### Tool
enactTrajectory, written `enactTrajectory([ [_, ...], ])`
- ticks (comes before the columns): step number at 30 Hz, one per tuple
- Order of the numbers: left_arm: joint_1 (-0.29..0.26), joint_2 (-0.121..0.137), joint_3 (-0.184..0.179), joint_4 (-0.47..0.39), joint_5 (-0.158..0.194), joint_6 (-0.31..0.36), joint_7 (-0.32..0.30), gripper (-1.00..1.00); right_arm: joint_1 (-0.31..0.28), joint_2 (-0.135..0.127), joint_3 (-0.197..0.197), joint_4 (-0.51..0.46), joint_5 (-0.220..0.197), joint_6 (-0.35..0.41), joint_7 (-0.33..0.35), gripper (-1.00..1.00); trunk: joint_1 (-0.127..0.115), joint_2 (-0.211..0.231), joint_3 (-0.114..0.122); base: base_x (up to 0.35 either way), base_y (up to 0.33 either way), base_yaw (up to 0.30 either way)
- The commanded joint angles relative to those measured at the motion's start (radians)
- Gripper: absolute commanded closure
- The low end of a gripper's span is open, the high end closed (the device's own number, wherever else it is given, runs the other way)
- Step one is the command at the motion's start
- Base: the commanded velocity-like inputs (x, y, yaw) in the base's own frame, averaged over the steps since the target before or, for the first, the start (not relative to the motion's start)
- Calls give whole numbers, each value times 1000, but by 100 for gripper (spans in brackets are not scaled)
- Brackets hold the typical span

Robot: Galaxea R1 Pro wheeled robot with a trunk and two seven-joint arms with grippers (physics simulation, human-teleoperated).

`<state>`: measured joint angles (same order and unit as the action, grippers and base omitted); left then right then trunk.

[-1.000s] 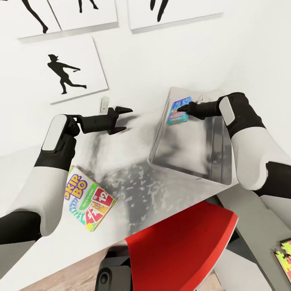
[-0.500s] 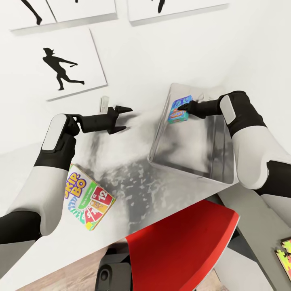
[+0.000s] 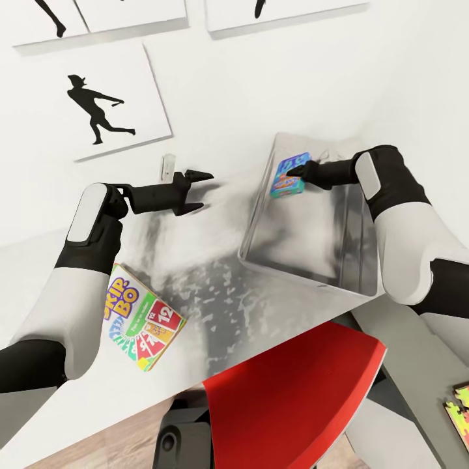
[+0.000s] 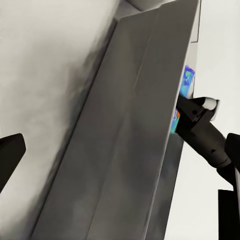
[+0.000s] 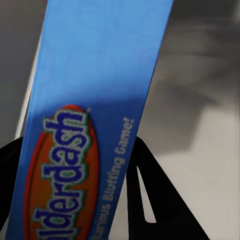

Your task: Put all the toys in the child's room - the three board games (two on the bed and one on the table), the two jigsaw puzzles on the table, and the tennis ball on the table - inside the toy box on the table in the child's room.

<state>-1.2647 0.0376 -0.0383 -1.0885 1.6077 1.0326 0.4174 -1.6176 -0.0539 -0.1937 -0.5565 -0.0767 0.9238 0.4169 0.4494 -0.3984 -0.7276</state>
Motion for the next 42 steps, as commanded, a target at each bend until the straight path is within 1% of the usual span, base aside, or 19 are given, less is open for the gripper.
enactTrajectory([
  [1,-1,1,-2,-1,11,0,10,-100,0,0,-3,-5,-8,7,-2,100,1,-2,-1,0,0,0],
  [14,-1,1,-2,0,11,0,9,-100,1,0,-3,-30,-8,9,-1,100,1,-2,-2,0,0,0],
  [26,0,1,-3,-1,12,0,9,-100,-1,0,-3,-45,-8,9,-1,100,1,-2,-11,0,0,0],
  [42,0,0,-3,-1,13,0,9,-100,-1,0,-3,-58,-8,9,-1,100,1,-2,-14,0,0,0],
])
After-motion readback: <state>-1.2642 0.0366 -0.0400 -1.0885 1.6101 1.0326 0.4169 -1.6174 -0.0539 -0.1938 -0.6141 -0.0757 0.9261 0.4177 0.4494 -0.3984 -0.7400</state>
